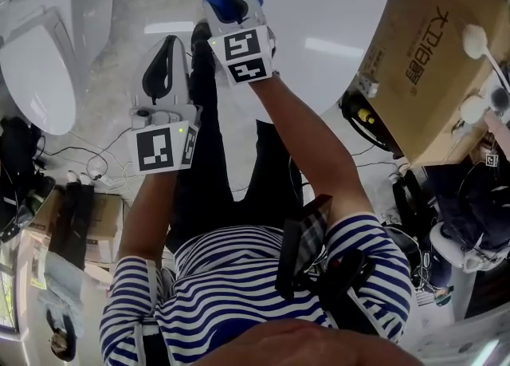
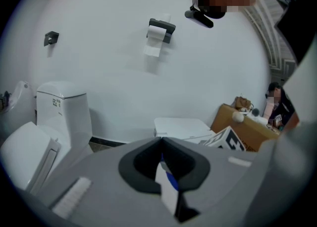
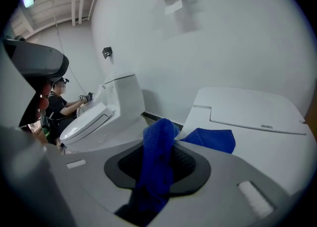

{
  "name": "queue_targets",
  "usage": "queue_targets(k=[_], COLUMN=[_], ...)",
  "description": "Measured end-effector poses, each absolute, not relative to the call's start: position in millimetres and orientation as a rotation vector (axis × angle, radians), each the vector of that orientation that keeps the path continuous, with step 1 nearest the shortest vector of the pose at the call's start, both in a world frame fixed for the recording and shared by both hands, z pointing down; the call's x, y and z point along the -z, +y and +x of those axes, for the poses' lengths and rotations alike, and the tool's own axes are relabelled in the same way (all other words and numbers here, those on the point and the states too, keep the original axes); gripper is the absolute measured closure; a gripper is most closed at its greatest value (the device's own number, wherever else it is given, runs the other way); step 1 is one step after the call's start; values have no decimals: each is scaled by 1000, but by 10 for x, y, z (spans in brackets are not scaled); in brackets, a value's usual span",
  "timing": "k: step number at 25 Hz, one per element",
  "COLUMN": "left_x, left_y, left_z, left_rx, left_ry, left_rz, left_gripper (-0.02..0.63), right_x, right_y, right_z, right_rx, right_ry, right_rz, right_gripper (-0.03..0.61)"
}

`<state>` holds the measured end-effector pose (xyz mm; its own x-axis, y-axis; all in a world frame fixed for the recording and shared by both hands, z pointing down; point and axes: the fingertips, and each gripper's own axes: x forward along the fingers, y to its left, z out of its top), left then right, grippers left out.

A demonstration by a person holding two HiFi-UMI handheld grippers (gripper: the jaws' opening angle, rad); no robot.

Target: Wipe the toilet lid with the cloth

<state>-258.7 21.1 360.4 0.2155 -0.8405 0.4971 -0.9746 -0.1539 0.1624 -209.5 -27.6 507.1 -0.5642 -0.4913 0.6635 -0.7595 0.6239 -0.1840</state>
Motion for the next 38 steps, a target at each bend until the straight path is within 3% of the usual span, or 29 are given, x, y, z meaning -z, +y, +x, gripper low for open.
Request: queue_targets(k=[13, 25, 38], left_x=[-3468, -3240, -3121], left_y=[178, 280, 300], left_z=[-2342, -1168, -352], left_rx=[-390, -365, -369], left_ry=[-1639, -1567, -1511], left_rz=[2106, 2195, 2265], left_gripper=[612, 612, 612], right_x=[-4807, -4253, -3894], right_y=[-388, -412, -281], right_z=[-1806, -87, 1507], right_rx=[-611, -540, -499], right_ry=[-2286, -2230, -2091], right_rz=[1048, 1270, 1489], right_gripper=[463, 463, 463])
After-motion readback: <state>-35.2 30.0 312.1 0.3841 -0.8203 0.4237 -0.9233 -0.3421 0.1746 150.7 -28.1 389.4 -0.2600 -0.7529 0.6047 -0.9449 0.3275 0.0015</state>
